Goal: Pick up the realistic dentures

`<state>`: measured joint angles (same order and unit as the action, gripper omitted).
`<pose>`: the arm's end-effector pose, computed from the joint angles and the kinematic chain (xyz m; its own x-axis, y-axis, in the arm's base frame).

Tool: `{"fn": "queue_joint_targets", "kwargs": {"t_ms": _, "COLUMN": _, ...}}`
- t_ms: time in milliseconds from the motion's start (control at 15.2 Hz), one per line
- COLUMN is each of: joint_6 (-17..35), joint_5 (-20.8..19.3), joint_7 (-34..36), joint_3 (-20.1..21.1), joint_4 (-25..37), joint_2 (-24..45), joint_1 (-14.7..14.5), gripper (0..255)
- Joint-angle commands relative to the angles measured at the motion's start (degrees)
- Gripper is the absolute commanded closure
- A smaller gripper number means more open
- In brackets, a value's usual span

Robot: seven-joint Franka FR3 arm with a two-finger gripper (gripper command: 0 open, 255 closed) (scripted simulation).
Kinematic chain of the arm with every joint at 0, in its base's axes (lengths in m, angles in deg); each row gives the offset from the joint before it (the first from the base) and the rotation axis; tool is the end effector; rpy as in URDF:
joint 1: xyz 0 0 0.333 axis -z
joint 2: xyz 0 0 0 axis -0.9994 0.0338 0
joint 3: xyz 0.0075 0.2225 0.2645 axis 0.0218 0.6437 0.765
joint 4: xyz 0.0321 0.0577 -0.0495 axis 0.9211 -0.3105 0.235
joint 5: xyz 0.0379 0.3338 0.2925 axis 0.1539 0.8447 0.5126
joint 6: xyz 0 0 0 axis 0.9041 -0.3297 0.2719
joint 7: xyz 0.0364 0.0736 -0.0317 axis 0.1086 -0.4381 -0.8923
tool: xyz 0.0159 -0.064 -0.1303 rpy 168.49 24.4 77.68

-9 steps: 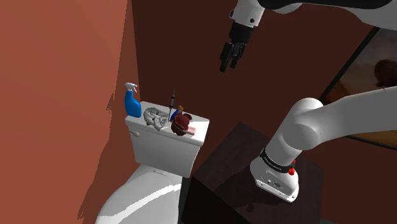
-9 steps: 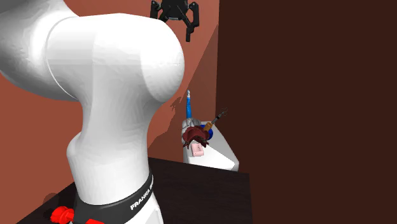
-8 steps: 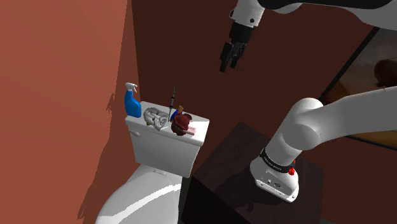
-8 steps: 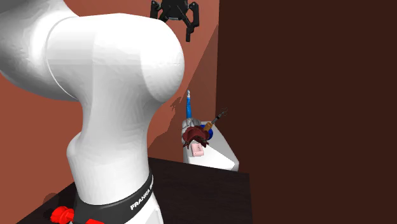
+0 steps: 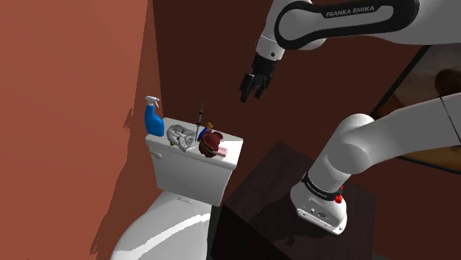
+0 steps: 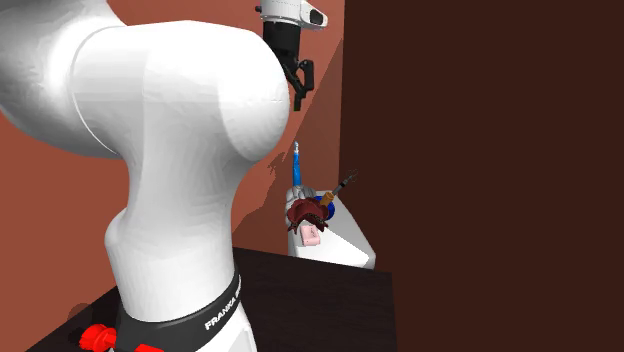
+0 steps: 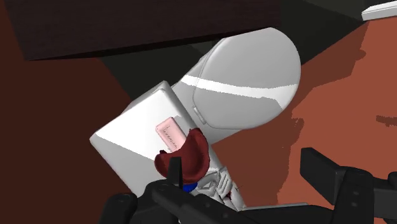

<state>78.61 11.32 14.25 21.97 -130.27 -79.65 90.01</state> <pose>0.3797 0.0053 0.4345 0.9928 -0.1051 0.0572 -0.0965 -0.9859 -0.1370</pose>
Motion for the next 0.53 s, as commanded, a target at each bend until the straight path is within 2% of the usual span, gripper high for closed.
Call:
{"fn": "queue_joint_targets", "kwargs": {"t_ms": 0, "joint_6": 5.37, "joint_5": 1.15, "joint_7": 0.91, "joint_3": 0.31, "joint_4": -2.41, "joint_2": 2.24, "joint_1": 0.06, "gripper": 0}}
{"fn": "queue_joint_targets", "kwargs": {"t_ms": 462, "joint_6": 24.79, "joint_5": 6.47, "joint_7": 2.58, "joint_3": 0.83, "joint_4": -7.21, "joint_2": 14.86, "joint_1": -0.9, "gripper": 0}}
